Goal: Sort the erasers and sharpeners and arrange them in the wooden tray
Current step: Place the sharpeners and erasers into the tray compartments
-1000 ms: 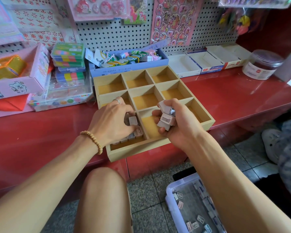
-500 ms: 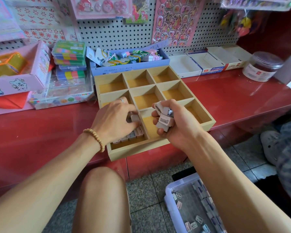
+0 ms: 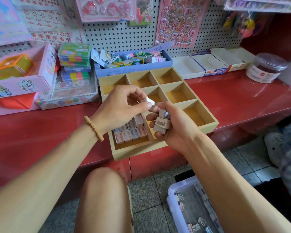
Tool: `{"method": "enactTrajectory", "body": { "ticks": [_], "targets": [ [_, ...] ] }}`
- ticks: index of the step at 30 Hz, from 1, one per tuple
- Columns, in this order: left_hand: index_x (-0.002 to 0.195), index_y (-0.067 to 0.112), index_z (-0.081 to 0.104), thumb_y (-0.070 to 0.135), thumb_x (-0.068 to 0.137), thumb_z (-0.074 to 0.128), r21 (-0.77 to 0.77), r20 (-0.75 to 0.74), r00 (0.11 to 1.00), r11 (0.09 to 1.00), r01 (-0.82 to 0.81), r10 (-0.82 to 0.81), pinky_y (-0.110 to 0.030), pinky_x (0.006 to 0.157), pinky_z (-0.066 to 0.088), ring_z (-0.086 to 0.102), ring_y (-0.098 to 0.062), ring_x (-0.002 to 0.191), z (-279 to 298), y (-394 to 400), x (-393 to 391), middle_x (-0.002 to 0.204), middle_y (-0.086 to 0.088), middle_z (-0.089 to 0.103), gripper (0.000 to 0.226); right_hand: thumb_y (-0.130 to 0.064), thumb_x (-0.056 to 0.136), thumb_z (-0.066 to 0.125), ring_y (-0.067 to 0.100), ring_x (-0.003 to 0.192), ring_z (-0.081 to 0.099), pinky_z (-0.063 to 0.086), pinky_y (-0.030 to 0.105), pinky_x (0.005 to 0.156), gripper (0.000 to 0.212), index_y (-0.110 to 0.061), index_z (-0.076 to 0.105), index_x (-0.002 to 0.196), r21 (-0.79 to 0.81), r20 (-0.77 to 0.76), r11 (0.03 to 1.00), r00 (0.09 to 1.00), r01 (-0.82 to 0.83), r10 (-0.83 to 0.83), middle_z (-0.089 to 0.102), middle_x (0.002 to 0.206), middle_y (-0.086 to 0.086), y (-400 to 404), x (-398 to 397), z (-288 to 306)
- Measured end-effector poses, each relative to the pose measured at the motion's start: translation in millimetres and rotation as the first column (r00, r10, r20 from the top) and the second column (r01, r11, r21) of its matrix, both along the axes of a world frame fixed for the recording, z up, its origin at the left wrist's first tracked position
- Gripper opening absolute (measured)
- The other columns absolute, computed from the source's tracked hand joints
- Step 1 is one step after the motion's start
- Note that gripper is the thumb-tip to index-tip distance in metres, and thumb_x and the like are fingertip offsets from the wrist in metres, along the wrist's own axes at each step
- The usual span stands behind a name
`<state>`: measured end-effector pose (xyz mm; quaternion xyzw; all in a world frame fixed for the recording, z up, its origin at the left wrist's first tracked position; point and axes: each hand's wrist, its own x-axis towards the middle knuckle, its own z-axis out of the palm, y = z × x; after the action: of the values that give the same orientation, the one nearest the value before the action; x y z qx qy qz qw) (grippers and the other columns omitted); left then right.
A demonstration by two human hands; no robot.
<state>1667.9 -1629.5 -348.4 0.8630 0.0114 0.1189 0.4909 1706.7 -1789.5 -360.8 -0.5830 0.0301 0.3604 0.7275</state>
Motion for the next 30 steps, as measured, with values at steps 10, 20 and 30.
{"method": "enactTrajectory", "body": {
  "ticks": [10, 20, 30],
  "targets": [
    [0.084, 0.023, 0.065, 0.018, 0.07, 0.085, 0.174, 0.053, 0.998, 0.983, -0.054, 0.045, -0.038, 0.073, 0.059, 0.069, -0.018, 0.075, -2, -7, -11, 0.082, 0.013, 0.072, 0.025, -0.027, 0.097, 0.057, 0.02, 0.054, 0.053, 0.031, 0.028, 0.046, 0.02, -0.013, 0.065, 0.085, -0.047, 0.079, 0.998, 0.996, 0.051, -0.047, 0.061, 0.059, 0.005, 8, -5, 5],
    [0.098, 0.026, 0.074, 0.036, 0.07, 0.085, 0.478, -0.079, 0.985, 0.873, -0.097, 0.153, -0.036, 0.075, 0.051, 0.056, -0.013, 0.078, -20, 13, -25, 0.089, 0.01, 0.057, 0.032, -0.028, 0.1, 0.044, 0.02, 0.057, 0.058, 0.042, 0.022, 0.042, 0.024, -0.014, 0.06, 0.092, 0.015, -0.075, 0.983, 0.981, 0.183, -0.181, 0.059, 0.071, 0.008, -8, 5, 3],
    [0.113, 0.029, 0.067, 0.041, 0.079, 0.077, 0.691, -0.09, 0.972, 0.717, -0.096, 0.217, -0.027, 0.062, 0.037, 0.056, -0.015, 0.087, -33, 1, -20, 0.092, 0.011, 0.047, 0.037, -0.014, 0.098, 0.055, 0.016, 0.057, 0.059, 0.041, 0.023, 0.042, 0.009, -0.011, 0.062, 0.096, -0.044, 0.037, 0.986, 0.986, 0.161, -0.16, 0.063, 0.069, 0.005, -13, 5, -1]
  ]
}}
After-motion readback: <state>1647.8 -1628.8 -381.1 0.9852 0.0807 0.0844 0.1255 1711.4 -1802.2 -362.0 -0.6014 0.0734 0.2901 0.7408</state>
